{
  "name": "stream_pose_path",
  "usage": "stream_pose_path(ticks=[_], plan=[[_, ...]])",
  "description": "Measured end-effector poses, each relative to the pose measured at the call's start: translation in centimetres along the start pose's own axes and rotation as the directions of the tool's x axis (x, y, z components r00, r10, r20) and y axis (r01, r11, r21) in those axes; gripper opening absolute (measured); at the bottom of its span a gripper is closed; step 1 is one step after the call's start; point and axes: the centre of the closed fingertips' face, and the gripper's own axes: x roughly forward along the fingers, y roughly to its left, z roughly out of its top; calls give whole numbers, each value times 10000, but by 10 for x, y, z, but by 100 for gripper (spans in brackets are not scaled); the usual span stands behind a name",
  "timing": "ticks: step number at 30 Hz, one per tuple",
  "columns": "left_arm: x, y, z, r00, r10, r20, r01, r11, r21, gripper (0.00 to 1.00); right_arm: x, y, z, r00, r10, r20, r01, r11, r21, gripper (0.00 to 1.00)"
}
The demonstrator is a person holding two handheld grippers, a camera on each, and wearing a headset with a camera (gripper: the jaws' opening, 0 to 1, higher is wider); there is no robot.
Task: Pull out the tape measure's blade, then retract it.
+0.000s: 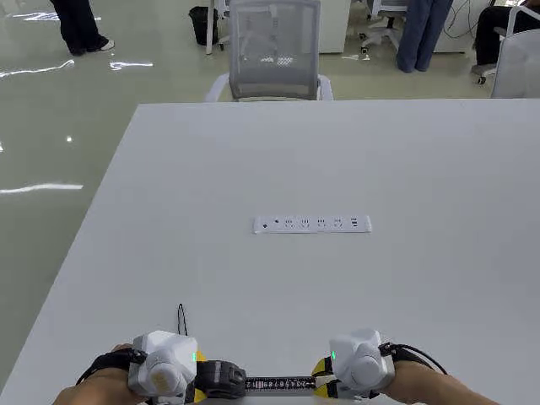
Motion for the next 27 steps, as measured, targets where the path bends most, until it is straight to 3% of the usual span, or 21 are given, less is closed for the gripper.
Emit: stream_pose_path(ticks=[27], plan=[[0, 0, 0, 10000, 8, -17, -8, 10000, -9, 25, -8, 0, -12, 9999, -54, -119, 55, 10000, 71, 11]])
